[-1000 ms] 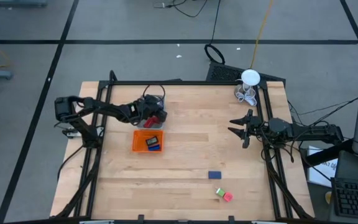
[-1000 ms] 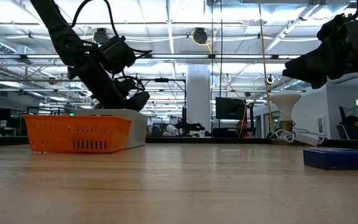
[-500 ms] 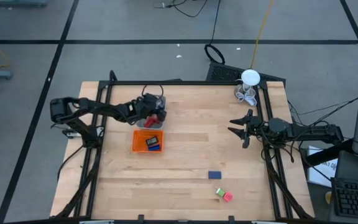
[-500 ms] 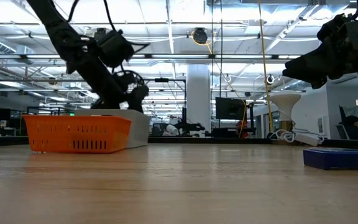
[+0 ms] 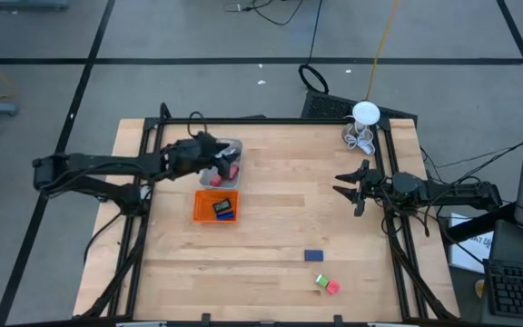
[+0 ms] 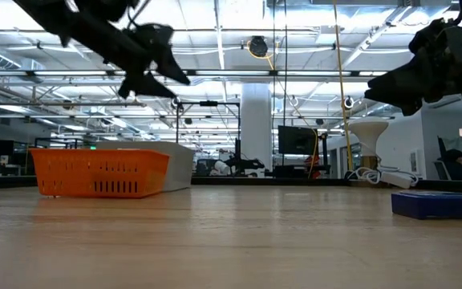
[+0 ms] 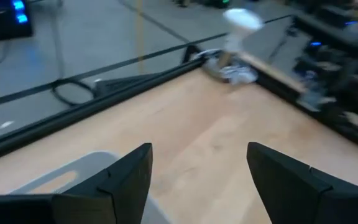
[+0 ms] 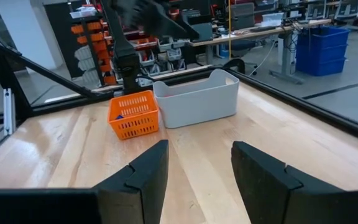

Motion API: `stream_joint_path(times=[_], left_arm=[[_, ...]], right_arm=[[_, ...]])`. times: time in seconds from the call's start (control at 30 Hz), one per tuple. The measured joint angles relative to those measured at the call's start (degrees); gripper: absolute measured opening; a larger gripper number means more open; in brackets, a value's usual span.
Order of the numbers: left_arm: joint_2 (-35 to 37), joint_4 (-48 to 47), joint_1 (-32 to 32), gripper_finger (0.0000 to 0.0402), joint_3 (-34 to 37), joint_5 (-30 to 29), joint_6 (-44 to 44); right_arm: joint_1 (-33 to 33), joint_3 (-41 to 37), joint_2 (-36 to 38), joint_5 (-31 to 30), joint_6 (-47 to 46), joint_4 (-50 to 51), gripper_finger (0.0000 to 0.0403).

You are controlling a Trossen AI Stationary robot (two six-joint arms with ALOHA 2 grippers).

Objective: Pick & Place Office items
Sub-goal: Put the pink charger adapter into the gray bin

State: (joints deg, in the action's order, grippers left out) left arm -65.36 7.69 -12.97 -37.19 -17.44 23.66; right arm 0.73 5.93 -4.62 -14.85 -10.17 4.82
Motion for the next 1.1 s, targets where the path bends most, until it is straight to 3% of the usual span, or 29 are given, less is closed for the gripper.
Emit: stream_joint_path(times=[0.17, 0.4, 0.53, 0.77, 0.9, 1.1], left_arm=[[5.3, -1.1, 7.2, 0.0255, 0.0, -2.0, -1.8], [6.7, -2.9, 21.0, 0.0255, 0.0, -13.2, -7.4], [6.7, -2.9, 28.3, 0.0255, 0.0, -16.3, -11.4], [6.5, -2.1, 37.4, 0.0255, 1.0, -24.8, -12.5], [6.4, 7.0, 39.7, 0.0255, 7.0, -22.5, -12.6], [6.4, 32.8, 40.1, 0.0255, 20.7, -5.7, -17.9]], right_arm=[[0.1, 0.0, 0.0, 2.8, -1.6, 0.1, 0.0164], [0.1, -0.1, 0.0, 7.0, -2.9, -0.2, 0.0164], [0.1, -0.5, 0.0, 11.4, -4.9, -0.7, 0.0164], [0.6, -5.1, -1.2, 21.9, -11.1, -12.5, 0.0164], [3.5, -5.1, -2.6, 25.6, -11.9, -18.1, 0.0164], [12.5, -5.1, -7.2, 27.1, -10.1, -33.3, 0.0164]])
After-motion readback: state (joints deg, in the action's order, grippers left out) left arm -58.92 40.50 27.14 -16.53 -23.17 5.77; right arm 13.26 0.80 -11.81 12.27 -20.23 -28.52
